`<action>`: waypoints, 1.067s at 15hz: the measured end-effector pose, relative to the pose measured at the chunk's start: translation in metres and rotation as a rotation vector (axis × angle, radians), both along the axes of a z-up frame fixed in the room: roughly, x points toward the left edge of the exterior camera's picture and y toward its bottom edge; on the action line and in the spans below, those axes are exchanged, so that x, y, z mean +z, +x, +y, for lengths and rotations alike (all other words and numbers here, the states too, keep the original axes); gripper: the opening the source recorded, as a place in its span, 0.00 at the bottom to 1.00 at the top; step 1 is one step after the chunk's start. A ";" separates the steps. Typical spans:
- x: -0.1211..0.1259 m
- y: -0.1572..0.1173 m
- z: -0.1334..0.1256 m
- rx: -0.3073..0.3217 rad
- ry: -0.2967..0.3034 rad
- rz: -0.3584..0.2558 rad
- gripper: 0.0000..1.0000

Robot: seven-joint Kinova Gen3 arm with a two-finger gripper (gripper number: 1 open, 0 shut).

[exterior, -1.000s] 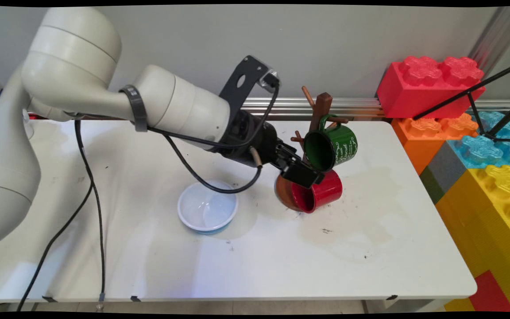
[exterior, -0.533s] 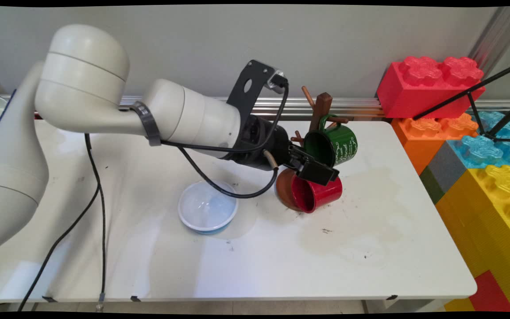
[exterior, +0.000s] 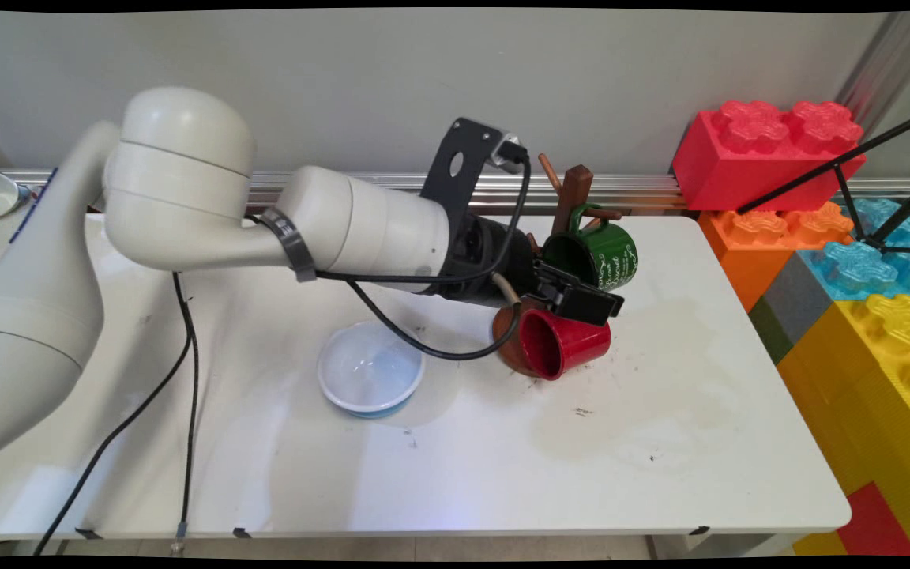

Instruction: Pick up the green mug from the rack

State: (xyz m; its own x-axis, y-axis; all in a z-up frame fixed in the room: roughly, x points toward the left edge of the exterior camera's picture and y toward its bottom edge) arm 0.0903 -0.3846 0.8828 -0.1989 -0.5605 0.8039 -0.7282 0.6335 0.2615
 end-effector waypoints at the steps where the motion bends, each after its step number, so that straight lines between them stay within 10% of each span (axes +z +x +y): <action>1: -0.001 -0.001 -0.001 0.004 -0.002 0.005 1.00; 16: -0.028 -0.022 -0.016 0.061 -0.012 0.103 1.00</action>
State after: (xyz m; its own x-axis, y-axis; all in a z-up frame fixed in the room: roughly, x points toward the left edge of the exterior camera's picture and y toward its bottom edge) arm 0.0682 -0.4001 0.8550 -0.0804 -0.5592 0.8251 -0.7353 0.5922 0.3297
